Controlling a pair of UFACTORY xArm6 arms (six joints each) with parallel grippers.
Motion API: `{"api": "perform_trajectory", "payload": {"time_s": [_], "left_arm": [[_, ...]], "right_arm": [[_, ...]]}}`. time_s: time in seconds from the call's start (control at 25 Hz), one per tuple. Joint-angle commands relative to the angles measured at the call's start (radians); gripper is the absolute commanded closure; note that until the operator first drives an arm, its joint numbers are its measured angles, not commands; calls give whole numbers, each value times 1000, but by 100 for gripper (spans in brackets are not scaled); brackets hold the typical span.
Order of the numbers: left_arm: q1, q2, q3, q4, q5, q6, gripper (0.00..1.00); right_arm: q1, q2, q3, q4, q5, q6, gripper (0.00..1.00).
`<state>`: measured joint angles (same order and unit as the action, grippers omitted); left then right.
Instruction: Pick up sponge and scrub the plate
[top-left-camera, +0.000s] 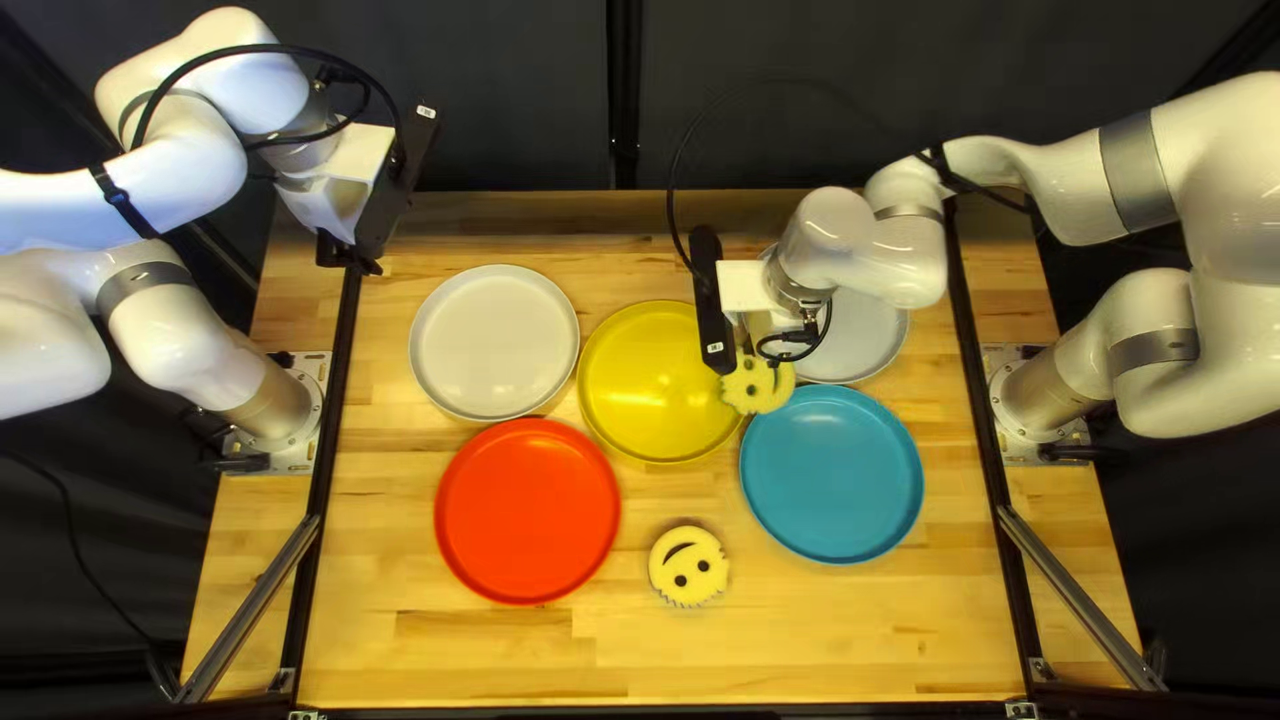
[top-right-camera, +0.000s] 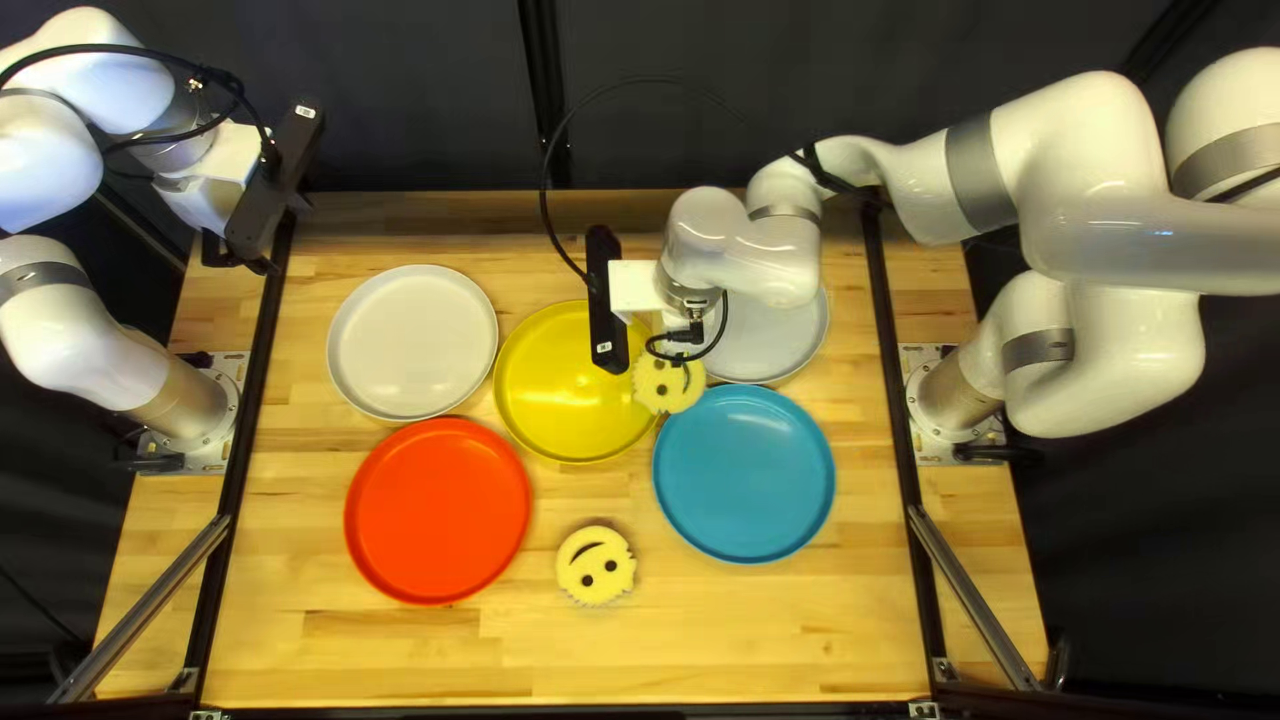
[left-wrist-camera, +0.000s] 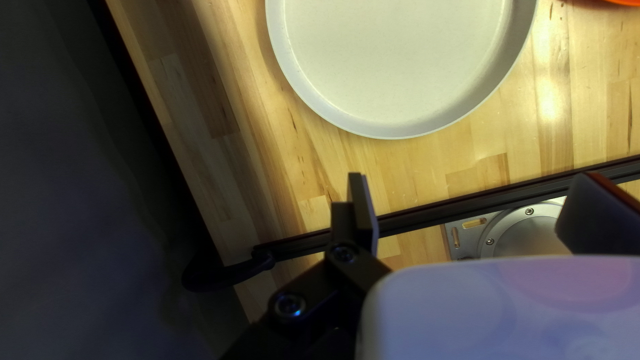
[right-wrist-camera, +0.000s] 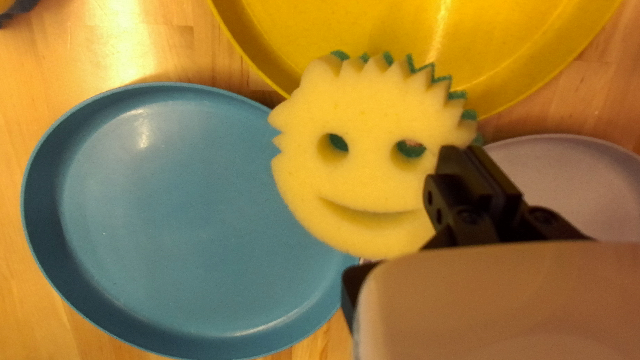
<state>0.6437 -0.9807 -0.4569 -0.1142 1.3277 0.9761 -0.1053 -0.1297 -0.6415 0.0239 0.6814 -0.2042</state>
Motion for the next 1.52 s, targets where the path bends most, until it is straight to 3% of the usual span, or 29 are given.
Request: {"api": "perform_trajectory", "payload": {"time_s": [0.04,0.36,0.56,0.76,1.0,1.24,1.52], "left_arm": [[0,0,0,0,0,0,0],[0,0,0,0,0,0,0],[0,0,0,0,0,0,0],[0,0,0,0,0,0,0],[0,0,0,0,0,0,0],[0,0,0,0,0,0,0],[0,0,0,0,0,0,0]], "right_arm": [[0,-1,-1,-6,1,5,100],[-8,147,-178,-31,4,14,100],[-3,255,-265,-104,-43,41,100],[10,302,-256,-185,-113,82,100],[19,288,-238,-227,-96,85,100],[-9,315,-272,-276,-81,71,100],[-34,360,-272,-321,-144,41,100]]}}
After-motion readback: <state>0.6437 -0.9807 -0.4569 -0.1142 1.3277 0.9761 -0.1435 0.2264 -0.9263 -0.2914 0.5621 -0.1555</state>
